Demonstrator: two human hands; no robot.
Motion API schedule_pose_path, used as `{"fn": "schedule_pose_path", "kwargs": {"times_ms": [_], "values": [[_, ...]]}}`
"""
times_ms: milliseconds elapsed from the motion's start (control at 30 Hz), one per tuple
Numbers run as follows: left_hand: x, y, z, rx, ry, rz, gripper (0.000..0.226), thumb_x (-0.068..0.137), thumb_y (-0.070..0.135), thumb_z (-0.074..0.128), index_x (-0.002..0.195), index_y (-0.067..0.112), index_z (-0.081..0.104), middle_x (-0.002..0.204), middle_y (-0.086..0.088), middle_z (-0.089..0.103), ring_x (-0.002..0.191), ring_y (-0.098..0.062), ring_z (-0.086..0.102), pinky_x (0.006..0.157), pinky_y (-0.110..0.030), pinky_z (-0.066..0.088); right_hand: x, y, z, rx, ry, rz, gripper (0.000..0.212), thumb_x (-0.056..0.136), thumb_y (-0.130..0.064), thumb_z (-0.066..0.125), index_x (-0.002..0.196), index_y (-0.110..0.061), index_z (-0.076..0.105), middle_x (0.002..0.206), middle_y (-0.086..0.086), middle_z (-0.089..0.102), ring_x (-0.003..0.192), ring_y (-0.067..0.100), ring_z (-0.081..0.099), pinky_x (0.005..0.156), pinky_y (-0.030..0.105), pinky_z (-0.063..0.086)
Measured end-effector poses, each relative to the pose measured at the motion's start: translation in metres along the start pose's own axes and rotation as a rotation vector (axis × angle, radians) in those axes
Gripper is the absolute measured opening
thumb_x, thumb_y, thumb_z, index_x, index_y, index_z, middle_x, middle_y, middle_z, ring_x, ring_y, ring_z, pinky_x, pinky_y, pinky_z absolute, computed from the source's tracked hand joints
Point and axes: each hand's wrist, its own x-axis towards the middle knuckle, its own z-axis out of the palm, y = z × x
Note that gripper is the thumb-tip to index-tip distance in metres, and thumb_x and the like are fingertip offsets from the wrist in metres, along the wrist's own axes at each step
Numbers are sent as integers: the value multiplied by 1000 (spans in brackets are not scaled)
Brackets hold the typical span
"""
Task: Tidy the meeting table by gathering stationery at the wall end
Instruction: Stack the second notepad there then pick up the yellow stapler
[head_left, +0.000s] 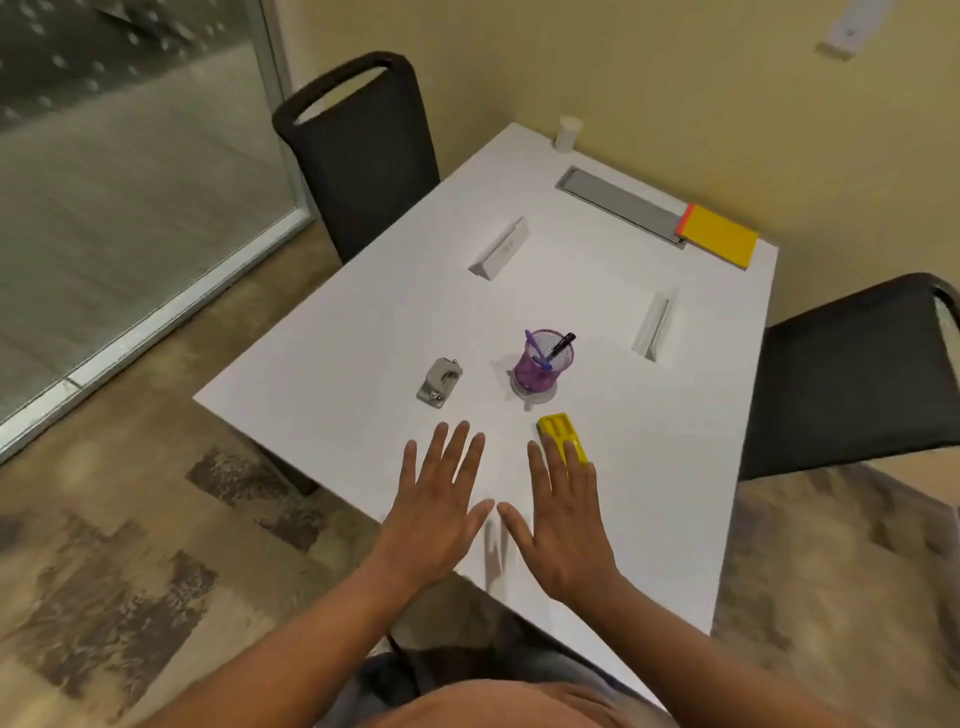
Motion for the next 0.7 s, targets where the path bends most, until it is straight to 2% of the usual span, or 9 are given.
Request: {"fn": "schedule_pose_path", "kwargs": {"times_ms": [133,233,300,400,567,700], "values": [[21,-13,7,-60,-97,100,78,105,62,21,168,16,11,176,-13,7,161,-38,11,123,-66,27,-6,-12,6,5,-24,107,81,105,-68,22,168,-21,3,177,4,-9,163,27,-12,131,54,6],[35,-11,12,-88,-115,165,77,105,60,22,167,16,12,176,-13,11,161,-36,14,125,-63,26,-10,-8,9,13,-71,185,83,101,-73,7,167,-25,-7,176,2,-14,162,26,-14,131,54,3],[42,-11,18,-91,-131,195,76,106,59,28,167,16,12,176,-12,10,162,-35,13,127,-60,22,-8,-3,13,20,-81,231,83,100,-73,4,167,-25,-8,176,2,-14,162,25,-14,132,53,2],[58,-12,27,-96,-199,227,79,107,59,36,168,18,8,176,-11,6,162,-34,9,128,-59,18,2,5,18,69,-84,312,82,103,-69,14,168,-23,-6,176,2,-12,162,24,-14,132,52,0],[89,-5,32,-100,-283,296,76,109,55,36,168,19,6,177,-9,4,163,-31,5,129,-58,17,22,28,32,142,-89,365,81,104,-59,30,168,-19,0,177,7,-2,163,32,-3,131,52,5],[117,3,36,-89,-372,299,76,109,54,35,168,19,3,177,-8,-1,164,-30,0,130,-57,14,42,46,45,206,-101,432,83,104,-43,47,168,-15,4,176,11,4,162,36,4,131,55,10]]}}
